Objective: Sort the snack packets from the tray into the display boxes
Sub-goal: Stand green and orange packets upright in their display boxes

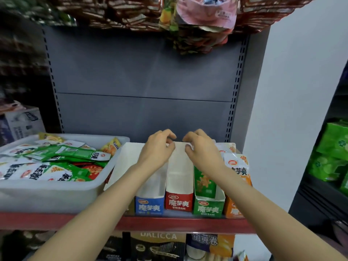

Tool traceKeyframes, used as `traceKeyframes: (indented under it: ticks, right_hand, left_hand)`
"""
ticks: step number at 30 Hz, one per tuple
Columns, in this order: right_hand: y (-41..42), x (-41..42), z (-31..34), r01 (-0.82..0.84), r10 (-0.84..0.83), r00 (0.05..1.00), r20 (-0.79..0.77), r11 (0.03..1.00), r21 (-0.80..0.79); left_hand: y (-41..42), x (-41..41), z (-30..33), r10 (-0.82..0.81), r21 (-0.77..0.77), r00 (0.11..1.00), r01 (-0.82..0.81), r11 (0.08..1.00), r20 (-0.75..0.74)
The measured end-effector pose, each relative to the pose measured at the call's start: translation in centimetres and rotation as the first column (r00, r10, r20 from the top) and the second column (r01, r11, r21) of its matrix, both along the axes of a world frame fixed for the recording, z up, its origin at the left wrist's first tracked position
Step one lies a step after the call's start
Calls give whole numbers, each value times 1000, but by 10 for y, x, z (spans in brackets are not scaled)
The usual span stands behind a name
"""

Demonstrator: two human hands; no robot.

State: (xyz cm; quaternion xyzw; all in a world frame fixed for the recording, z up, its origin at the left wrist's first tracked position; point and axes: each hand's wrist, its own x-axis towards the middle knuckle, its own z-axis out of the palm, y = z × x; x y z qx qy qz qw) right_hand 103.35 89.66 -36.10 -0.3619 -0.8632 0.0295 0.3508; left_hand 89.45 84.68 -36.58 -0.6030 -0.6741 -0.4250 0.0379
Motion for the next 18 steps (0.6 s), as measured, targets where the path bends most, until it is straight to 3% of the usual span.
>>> traceKeyframes:
  ticks: [7,11,14,18]
  right_hand:
    - [-38,-102,-3,-220,221,975,0,972,-83]
    - [-54,-169,-5,-295,302,952,42,948,-116]
    - [-51,-218,-9,-283,314,929,193,943,-174]
    - [-44,-262,-12,-203,325,854,407,927,-316]
  left_hand:
    - [-60,-89,2,209,-4,977,-209,978,45]
    - [-87,-157,-3,368,-121,929,-363,924,26]
    - [-97,-204,-8,425,-200,905,-421,885,-20]
    - [-104,-242,-9,341,-296,935,-355,887,-101]
